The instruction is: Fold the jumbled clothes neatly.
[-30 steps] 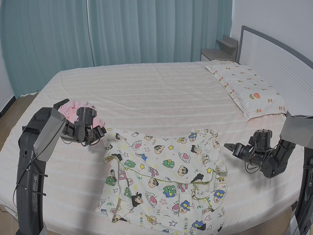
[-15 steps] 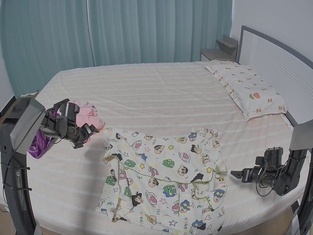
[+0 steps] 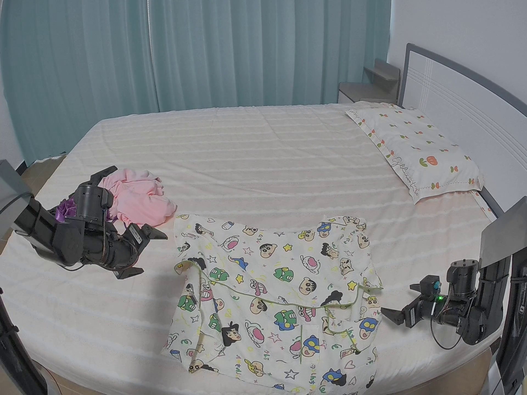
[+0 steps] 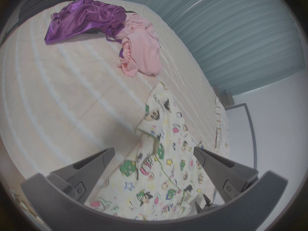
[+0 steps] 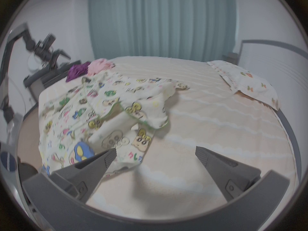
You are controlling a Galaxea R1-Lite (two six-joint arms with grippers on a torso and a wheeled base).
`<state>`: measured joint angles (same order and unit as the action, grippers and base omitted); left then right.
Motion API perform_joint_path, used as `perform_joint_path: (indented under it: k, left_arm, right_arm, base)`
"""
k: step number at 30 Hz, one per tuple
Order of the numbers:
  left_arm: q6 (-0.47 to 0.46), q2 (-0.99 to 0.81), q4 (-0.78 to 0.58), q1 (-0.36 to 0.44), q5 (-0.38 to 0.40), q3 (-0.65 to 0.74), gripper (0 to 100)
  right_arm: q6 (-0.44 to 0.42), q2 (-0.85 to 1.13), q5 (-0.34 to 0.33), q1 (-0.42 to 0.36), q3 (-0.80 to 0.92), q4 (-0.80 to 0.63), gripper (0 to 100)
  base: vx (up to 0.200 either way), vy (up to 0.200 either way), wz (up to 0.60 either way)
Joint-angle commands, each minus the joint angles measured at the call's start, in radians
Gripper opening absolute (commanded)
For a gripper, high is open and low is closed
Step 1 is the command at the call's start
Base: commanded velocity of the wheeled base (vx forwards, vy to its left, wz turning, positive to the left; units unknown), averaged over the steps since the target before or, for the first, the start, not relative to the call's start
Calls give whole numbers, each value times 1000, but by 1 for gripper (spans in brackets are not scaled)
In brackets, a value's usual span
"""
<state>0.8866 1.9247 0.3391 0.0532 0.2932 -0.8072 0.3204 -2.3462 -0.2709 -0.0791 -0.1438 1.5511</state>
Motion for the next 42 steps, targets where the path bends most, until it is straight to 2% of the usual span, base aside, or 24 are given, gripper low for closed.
perform_joint_path:
  k: [1,6,11,23,28,36,42]
  left_arm:
    - [18,-112,37,43,14,95,100]
    - [18,-107,41,42,14,103,100]
    - [25,-105,43,42,15,112,100]
    - [25,-107,115,42,14,172,100]
    - [25,-105,127,43,14,178,100]
    - [25,-102,130,42,15,209,100]
    - [25,-115,239,42,61,310,100]
  right_arm:
    - [51,-102,-36,-33,-59,20,100]
    - [74,-119,-41,-37,-154,20,100]
    - [62,-65,-64,-31,-154,20,100]
    - [-139,-27,-60,41,-209,20,100]
    - [-139,-68,-54,48,-235,20,100]
    - [-149,-16,-67,45,-194,20,100]
    - [-293,102,-74,36,-103,20,100]
  base:
    - [0,0,0]
    - [0,0,0]
    - [0,0,0]
    - [0,0,0]
    - [0,0,0]
    - [0,0,0]
    - [0,0,0]
